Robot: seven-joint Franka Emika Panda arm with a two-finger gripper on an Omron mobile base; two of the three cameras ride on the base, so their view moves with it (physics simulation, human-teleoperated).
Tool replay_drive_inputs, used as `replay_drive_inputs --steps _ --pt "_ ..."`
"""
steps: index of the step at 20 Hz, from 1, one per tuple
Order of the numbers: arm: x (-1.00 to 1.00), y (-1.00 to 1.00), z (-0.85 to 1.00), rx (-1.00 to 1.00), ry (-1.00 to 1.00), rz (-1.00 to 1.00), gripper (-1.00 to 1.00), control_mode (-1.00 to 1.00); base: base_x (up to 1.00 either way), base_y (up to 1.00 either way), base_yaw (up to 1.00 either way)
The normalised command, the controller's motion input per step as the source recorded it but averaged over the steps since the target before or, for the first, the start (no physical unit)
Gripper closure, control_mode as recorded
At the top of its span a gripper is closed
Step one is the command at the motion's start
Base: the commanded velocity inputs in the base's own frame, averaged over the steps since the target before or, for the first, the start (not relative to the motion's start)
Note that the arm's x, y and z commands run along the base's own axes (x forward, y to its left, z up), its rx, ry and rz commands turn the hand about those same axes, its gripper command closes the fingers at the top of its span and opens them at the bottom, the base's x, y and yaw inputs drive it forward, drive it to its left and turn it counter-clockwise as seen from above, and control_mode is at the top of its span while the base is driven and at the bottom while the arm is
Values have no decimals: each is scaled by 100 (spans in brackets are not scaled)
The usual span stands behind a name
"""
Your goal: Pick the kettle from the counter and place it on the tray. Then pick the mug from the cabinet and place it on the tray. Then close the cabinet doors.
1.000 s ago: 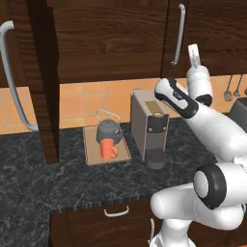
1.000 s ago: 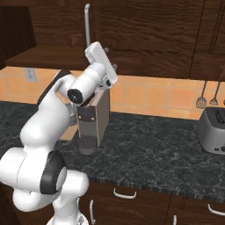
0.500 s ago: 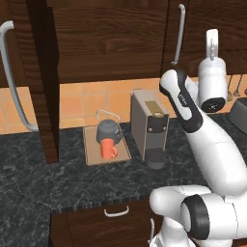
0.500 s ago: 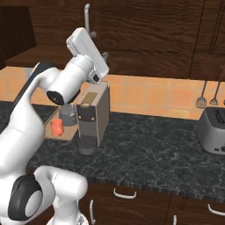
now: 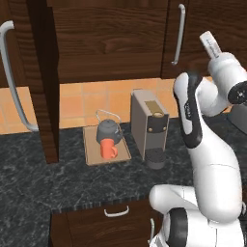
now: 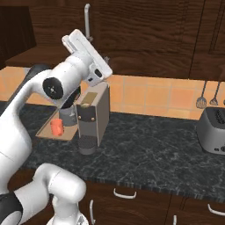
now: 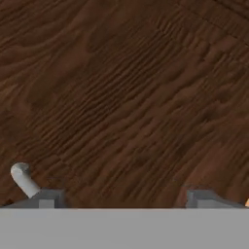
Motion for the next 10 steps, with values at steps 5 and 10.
replay_drive_inputs --steps 5,10 --pt "-68 48 20 -47 64 15 -100 -100 0 0 0" --pt "-10 51 -2 -22 40 14 -100 -100 0 0 0"
